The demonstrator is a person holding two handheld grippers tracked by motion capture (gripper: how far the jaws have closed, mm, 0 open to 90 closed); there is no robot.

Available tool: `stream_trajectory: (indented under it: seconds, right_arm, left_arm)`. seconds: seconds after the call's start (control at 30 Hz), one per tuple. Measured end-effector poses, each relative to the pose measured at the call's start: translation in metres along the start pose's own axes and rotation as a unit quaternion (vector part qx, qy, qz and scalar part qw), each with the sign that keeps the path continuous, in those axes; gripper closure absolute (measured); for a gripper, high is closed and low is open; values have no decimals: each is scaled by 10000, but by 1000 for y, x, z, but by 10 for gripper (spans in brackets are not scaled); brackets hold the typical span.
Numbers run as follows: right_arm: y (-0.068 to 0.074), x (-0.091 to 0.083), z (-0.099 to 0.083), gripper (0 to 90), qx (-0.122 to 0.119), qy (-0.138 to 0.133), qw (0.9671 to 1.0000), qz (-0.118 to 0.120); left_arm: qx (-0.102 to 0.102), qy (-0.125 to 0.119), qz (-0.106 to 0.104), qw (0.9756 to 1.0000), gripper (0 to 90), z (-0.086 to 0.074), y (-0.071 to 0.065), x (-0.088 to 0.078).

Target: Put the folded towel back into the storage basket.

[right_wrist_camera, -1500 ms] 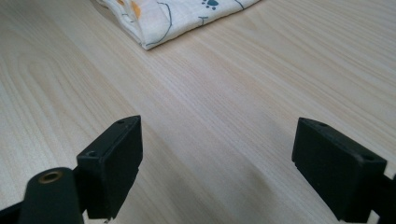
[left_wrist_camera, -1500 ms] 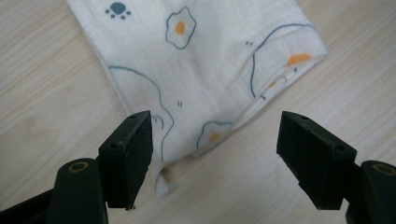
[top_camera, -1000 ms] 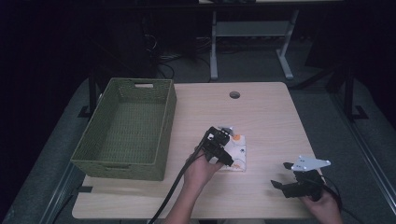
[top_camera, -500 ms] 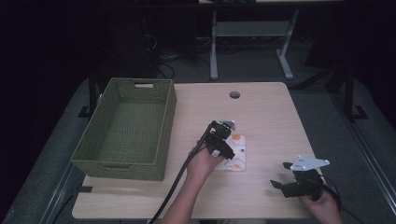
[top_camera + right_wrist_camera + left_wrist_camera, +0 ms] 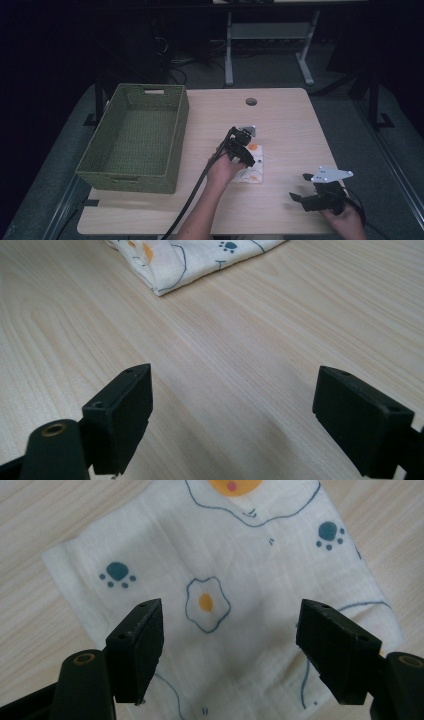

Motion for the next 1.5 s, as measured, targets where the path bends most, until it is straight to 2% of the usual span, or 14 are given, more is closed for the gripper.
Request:
stream_trajectory:
  seconds: [0.3,0.47,0.5,0.67,0.93,0.97,1.0,1.17,1.37,1.5]
  right_arm:
    - [-2,-1,0,160,-11,-30,10000,-18]
    - [-2,-1,0,160,5,-38,10000,-1]
    - [-2,-1,0,160,-6,-39,10000,-8]
    - [-1,-1,0,160,-5,-26,10000,-14]
    - [1,-1,1,160,-13,-33,10000,-8]
    - [1,-1,1,160,-3,-31,10000,-13]
    - [1,-1,1,160,-8,-28,10000,-12]
    - [2,-1,1,160,-19,-22,10000,-13]
    - [1,-1,1,160,-14,-30,10000,-18]
    - [1,-1,1,160,-14,-33,10000,-23]
  left_arm:
    - [-74,268,-103,9996,304,7,2,17]
    - [-109,237,-99,9996,325,9,3,18]
    - [-67,236,-28,9997,343,9,4,19]
    - [-62,210,25,9998,386,9,3,19]
    - [13,37,104,9999,561,7,6,17]
    - [-1,6,110,9999,561,7,6,17]
    - [12,-5,114,9999,613,6,7,16]
    - [81,-7,153,9998,701,5,10,16]
    - [174,10,158,9997,771,3,12,16]
    - [198,30,64,9998,788,2,14,15]
Point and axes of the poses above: each handheld gripper's, and its own axes: x roughly forward along the jaws, z roughly out of its top, y roughly to its left, the point moved 6 cm from there along x, roughly forward along the jaws, and after that the axes turned 12 degrees about y, right-handed, at the moved point
